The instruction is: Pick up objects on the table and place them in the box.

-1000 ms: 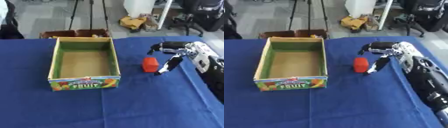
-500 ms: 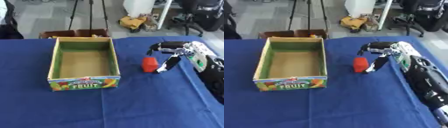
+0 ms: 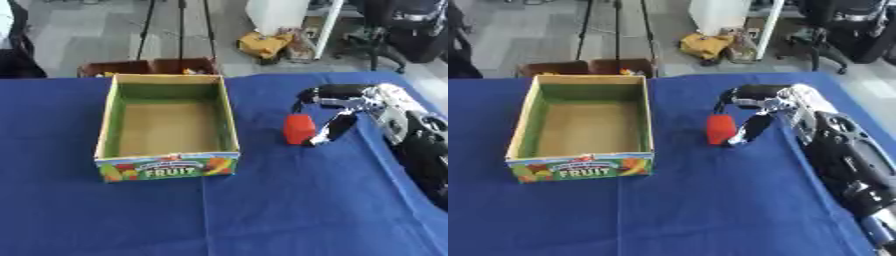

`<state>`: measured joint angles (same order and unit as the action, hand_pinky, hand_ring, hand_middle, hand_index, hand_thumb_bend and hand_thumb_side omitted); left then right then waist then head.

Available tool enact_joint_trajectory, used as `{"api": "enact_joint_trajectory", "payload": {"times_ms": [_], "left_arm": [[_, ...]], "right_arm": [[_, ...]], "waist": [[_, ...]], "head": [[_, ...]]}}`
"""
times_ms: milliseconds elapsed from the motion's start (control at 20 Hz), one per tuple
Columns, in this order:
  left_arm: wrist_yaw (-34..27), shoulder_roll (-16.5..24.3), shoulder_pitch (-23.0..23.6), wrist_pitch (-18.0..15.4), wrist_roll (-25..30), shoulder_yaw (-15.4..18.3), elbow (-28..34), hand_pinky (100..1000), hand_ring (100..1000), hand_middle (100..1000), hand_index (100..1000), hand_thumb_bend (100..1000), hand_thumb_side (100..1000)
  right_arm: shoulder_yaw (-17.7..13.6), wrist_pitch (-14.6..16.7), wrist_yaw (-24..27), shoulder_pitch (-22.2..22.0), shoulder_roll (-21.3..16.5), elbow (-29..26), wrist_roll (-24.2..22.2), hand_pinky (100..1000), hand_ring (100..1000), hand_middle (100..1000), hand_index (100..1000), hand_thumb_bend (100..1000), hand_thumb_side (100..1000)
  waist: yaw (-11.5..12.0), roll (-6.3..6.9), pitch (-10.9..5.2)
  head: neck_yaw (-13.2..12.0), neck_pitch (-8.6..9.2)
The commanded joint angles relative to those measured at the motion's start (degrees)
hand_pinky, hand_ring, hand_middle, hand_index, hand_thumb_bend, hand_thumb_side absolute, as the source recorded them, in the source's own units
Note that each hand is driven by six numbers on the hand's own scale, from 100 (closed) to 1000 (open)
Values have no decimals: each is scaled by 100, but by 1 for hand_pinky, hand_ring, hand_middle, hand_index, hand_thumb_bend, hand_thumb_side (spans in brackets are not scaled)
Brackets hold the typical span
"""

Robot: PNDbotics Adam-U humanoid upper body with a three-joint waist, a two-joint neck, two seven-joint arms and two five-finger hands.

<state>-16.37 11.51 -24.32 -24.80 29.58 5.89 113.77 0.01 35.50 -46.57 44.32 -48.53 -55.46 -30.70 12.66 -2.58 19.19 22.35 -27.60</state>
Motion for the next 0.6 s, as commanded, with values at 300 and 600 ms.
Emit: {"api": "enact_joint_trajectory", "payload": {"times_ms": [300, 600], "left_arm": [[40, 39, -71, -4, 32, 9, 82, 748, 998, 982, 888, 100, 1000], [50, 34, -71, 3, 48, 7, 82, 748, 998, 983, 888, 100, 1000]], "right_arm": [[-49, 152, -240, 39, -133, 72, 82, 838, 1000, 693, 831, 500, 594], [-37, 154, -332, 31, -122, 140, 243, 797, 1000, 673, 816, 473, 585]], "waist": [[13, -10, -19], [20, -11, -12]], "head": [[39, 111], [70, 129]]}}
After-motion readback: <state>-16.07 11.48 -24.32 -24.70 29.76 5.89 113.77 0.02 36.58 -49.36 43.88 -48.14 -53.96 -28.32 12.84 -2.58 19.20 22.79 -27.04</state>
